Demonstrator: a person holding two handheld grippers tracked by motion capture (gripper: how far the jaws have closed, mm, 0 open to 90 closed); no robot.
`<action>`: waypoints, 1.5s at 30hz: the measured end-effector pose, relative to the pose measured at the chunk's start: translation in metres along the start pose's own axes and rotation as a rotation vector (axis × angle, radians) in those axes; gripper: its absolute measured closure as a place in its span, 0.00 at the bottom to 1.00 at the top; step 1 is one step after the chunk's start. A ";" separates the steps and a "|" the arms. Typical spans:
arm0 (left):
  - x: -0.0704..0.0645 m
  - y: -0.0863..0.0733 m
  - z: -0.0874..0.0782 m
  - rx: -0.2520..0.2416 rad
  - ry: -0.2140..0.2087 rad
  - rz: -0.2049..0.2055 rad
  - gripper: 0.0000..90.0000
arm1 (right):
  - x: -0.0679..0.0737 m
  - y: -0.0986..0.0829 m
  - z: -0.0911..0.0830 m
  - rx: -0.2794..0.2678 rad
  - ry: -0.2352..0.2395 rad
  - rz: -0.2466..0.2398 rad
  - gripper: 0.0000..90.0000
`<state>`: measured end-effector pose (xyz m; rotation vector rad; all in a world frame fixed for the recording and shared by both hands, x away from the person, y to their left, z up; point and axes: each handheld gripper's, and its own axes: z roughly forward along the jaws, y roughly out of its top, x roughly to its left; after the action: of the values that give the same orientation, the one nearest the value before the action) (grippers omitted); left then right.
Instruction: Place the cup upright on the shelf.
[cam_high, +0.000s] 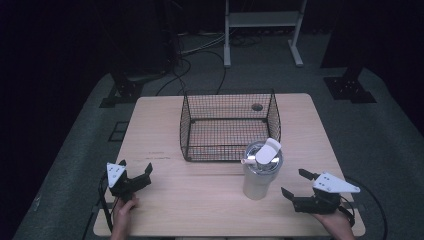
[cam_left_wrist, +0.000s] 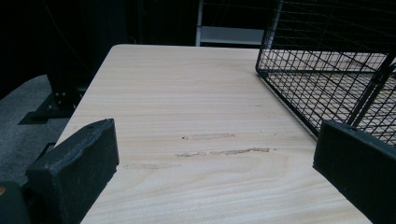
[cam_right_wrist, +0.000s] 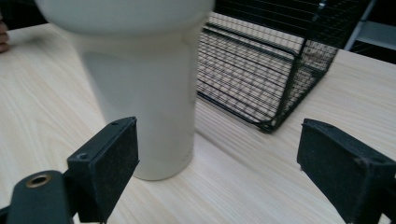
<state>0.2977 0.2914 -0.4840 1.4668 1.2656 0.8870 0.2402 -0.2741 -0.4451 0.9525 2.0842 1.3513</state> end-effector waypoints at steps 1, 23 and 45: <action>0.000 0.000 0.000 0.001 0.000 0.000 0.00 | 0.001 0.001 0.000 -0.003 0.008 -0.003 0.13; 0.000 0.000 0.000 0.000 -0.001 0.004 0.00 | 0.026 0.014 0.009 -0.005 0.107 -0.039 0.13; 0.000 0.000 -0.001 -0.001 -0.005 -0.002 0.00 | 0.036 0.020 0.040 -0.019 0.136 -0.028 0.13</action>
<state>0.2971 0.2920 -0.4838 1.4661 1.2623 0.8820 0.2505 -0.2179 -0.4437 0.8414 2.1720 1.4560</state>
